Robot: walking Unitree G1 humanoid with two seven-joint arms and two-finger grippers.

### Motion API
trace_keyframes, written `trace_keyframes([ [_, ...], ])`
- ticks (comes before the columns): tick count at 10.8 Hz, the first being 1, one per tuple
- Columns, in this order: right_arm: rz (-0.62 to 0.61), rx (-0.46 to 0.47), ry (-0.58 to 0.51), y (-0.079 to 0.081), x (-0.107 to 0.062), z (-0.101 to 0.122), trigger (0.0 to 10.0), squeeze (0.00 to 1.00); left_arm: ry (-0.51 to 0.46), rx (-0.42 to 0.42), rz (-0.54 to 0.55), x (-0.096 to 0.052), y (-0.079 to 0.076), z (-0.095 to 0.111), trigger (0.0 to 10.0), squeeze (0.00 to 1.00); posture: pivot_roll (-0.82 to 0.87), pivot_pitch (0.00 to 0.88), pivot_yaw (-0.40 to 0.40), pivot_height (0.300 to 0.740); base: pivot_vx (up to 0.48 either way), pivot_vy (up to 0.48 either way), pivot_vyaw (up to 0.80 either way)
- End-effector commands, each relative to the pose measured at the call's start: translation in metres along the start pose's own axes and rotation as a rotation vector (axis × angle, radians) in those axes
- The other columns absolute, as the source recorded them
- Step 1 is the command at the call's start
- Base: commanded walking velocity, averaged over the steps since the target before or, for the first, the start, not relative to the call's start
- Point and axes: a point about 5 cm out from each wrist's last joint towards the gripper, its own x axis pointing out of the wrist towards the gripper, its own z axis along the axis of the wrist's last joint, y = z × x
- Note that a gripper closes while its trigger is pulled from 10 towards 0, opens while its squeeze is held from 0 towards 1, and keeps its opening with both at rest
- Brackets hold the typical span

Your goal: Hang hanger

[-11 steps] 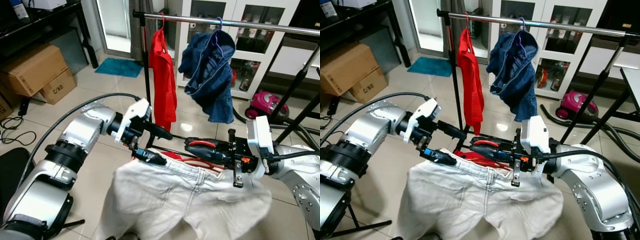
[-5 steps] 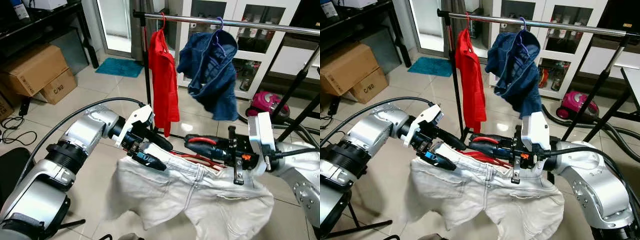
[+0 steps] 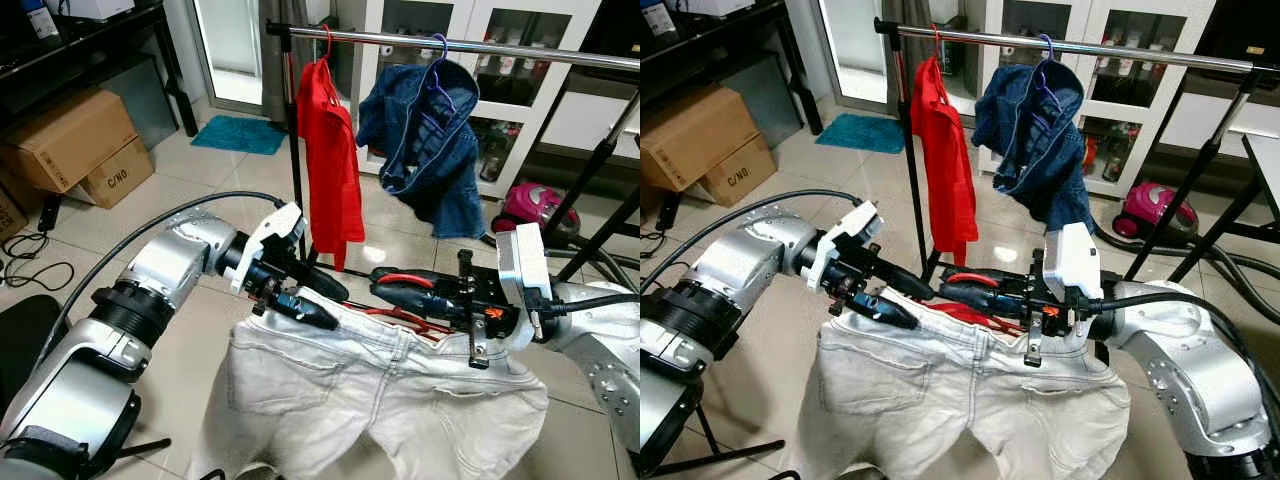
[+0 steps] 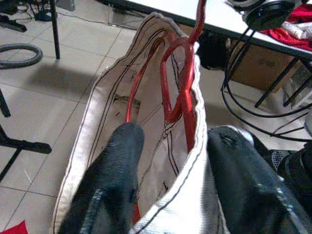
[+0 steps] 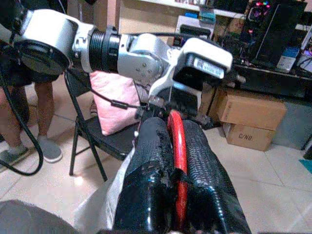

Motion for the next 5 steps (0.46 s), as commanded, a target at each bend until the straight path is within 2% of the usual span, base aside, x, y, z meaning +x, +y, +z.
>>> trace_keyframes([
  [1,0.01,-0.043,-0.021,0.0,0.0,0.008,10.0,0.0,-0.003,0.025,0.004,-0.004,-0.001,0.005,0.0,0.0,-0.07,0.025,0.064,0.74,0.0,0.0,0.0],
  [4,-0.003,-0.041,-0.019,-0.003,-0.001,0.007,10.0,0.0,0.061,0.028,0.001,-0.005,-0.005,-0.002,0.0,0.0,-0.07,0.023,0.063,0.74,0.0,0.0,0.0],
  [5,-0.01,-0.044,-0.017,-0.004,-0.002,0.007,10.0,0.0,0.124,0.041,-0.001,-0.006,-0.006,-0.008,0.0,0.0,-0.07,0.021,0.063,0.74,0.0,0.0,0.0],
])
